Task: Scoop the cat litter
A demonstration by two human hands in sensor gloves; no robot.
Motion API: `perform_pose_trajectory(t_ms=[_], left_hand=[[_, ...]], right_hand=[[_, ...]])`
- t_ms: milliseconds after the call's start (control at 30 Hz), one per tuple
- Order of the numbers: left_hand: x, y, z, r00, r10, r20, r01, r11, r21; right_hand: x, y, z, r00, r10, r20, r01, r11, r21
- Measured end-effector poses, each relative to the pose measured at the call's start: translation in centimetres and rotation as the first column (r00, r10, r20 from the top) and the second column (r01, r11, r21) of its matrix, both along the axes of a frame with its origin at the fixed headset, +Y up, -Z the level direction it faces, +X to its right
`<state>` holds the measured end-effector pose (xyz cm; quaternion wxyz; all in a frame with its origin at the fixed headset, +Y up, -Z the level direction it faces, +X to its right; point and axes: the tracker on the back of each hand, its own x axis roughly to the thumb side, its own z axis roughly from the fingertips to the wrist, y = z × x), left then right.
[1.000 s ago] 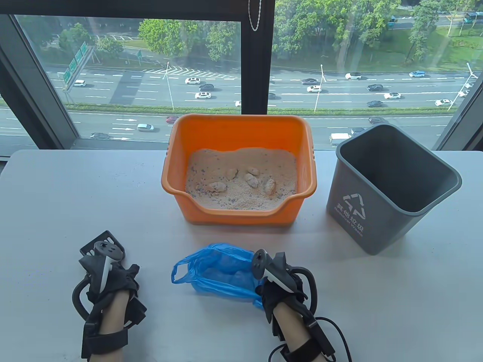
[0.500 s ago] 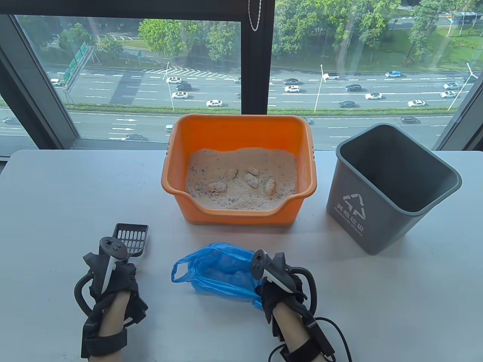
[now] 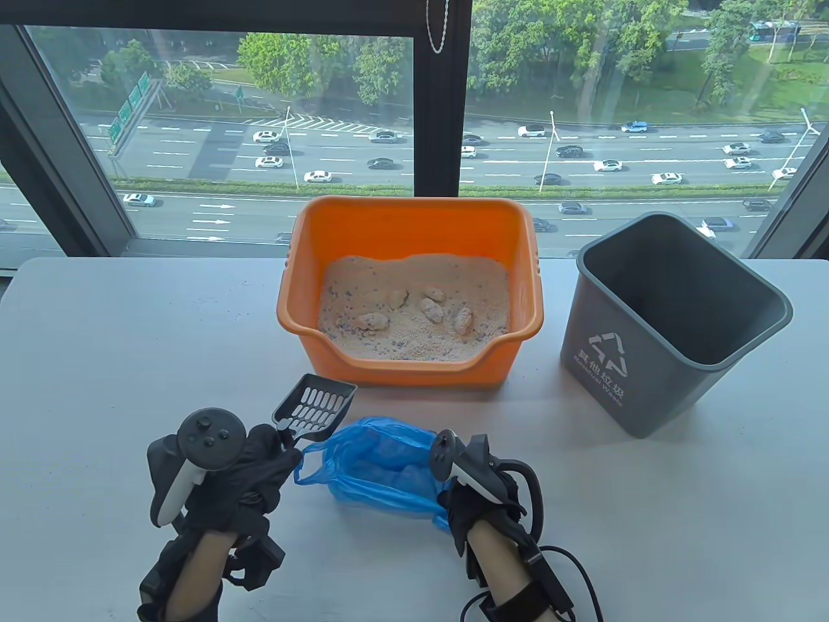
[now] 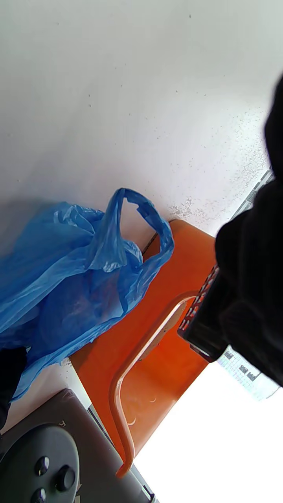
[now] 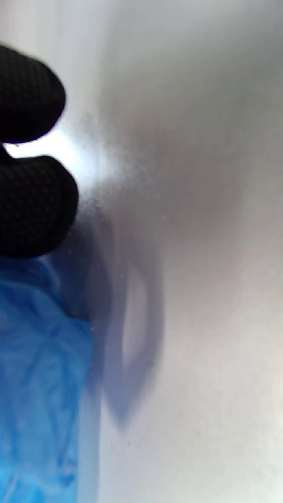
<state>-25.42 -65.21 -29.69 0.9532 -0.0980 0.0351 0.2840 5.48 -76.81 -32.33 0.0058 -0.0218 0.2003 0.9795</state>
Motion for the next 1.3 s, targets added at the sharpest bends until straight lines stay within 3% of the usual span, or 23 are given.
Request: perform_pose_trajectory(t_ms=[100,367,667,833,967,1300], left_hand=[[2.0,1.1,-1.8,1.000,-0.022,0.003,0.022,1.000,0.002],[9.4,3.5,-10.0,0.986,-0.162,0.042,0.165,0.983,-0.084],[15.6,0.1,-17.9,0.964,-0.263,0.044,0.267,0.939,-0.215],[17.3,-1.4,-21.5,0.909,-0.416,0.017,0.407,0.877,-0.254],[17.7,-1.6,-23.2,0.903,-0.428,0.025,0.420,0.871,-0.257],[20.0,-3.6,-24.4,0.916,-0.389,0.102,0.402,0.883,-0.240]], right_hand=[[0.0,0.0,0.0,1.000,-0.003,-0.001,0.003,1.000,-0.001],[0.1,-0.1,-0.1,1.000,-0.016,0.002,0.016,1.000,-0.005],[0.1,-0.1,-0.2,1.000,-0.021,0.003,0.021,1.000,-0.007],[0.1,-0.1,-0.2,1.000,-0.021,0.002,0.021,1.000,-0.005],[-0.1,-0.2,-0.3,1.000,-0.024,0.002,0.024,1.000,-0.002],[-0.2,-0.2,-0.3,1.000,-0.031,0.002,0.031,1.000,0.000]])
